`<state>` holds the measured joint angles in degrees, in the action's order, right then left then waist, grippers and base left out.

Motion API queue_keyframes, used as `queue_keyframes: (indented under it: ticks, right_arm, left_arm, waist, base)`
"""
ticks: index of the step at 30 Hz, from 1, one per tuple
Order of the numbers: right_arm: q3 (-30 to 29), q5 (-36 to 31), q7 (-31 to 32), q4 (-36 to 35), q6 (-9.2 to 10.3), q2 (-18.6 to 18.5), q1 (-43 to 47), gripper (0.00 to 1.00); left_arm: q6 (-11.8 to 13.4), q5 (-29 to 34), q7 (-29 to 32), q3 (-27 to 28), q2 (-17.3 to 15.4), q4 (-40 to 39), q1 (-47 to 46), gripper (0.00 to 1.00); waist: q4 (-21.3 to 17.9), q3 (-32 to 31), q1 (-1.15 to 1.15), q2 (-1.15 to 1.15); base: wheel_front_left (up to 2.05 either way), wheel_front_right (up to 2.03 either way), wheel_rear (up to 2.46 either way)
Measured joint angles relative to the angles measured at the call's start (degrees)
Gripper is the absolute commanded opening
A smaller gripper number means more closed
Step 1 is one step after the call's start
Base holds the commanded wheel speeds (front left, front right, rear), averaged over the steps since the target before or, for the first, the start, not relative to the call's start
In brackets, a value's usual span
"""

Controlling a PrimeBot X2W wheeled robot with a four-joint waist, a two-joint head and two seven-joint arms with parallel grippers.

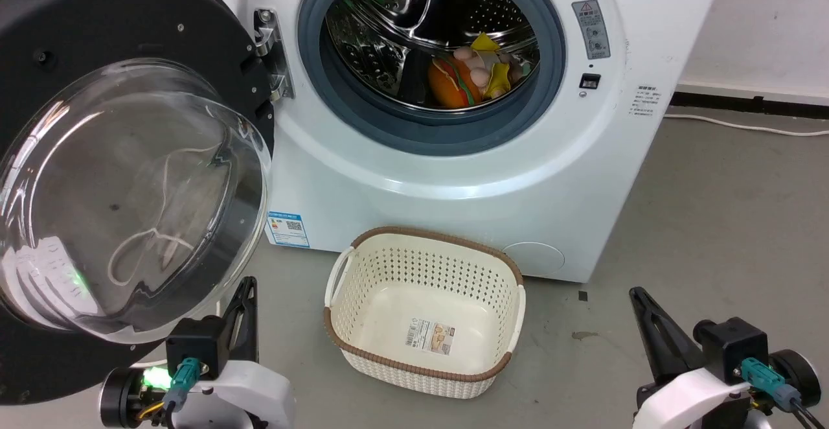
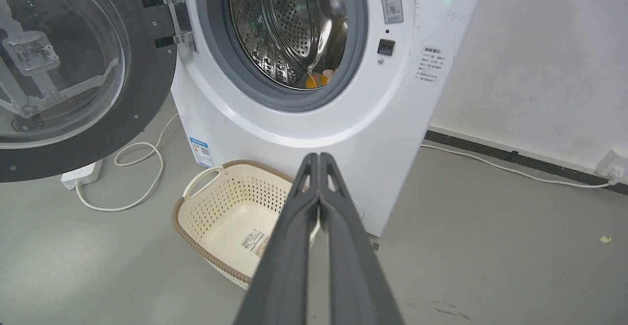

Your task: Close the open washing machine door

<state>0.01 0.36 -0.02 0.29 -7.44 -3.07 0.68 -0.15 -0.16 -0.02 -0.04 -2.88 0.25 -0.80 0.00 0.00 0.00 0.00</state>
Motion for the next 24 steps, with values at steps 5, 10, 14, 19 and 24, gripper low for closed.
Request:
queue_keyframes:
  ticks: [5,10,14,19,24]
  right_arm:
    - [0.01,-0.01,0.0,0.0,0.0,0.0,-0.01,0.0]
    - [-0.01,0.0,0.0,0.0,0.0,0.0,-0.01,0.0]
    - [0.01,0.02,0.0,0.03,0.0,0.0,0.02,1.0]
    - [-0.02,0.09,-0.02,0.04,0.0,0.0,0.03,1.0]
    - [-0.29,0.42,-0.36,0.04,0.0,0.0,0.03,1.0]
  left_arm:
    - [0.0,0.0,0.0,-0.02,0.0,0.0,0.0,0.0]
    - [0.0,0.0,0.0,-0.02,0.0,0.0,0.0,0.0]
    - [-0.01,-0.01,0.0,-0.03,0.0,0.05,-0.03,1.0]
    - [-0.01,-0.01,-0.01,-0.07,0.0,0.07,-0.03,1.0]
    - [-0.02,-0.01,-0.3,-0.12,0.0,0.03,-0.03,1.0]
  waist:
    - [0.0,0.0,0.0,0.0]
    - [0.0,0.0,0.0,0.0]
    - [0.0,0.0,0.0,0.0]
    - [0.0,0.01,0.0,0.0]
    - [0.03,0.07,0.0,0.0]
  base:
    - [0.0,0.0,0.0]
    - [0.0,0.0,0.0]
    - [0.0,0.0,0.0]
    - [0.0,0.0,0.0]
    - [0.0,0.0,0.0]
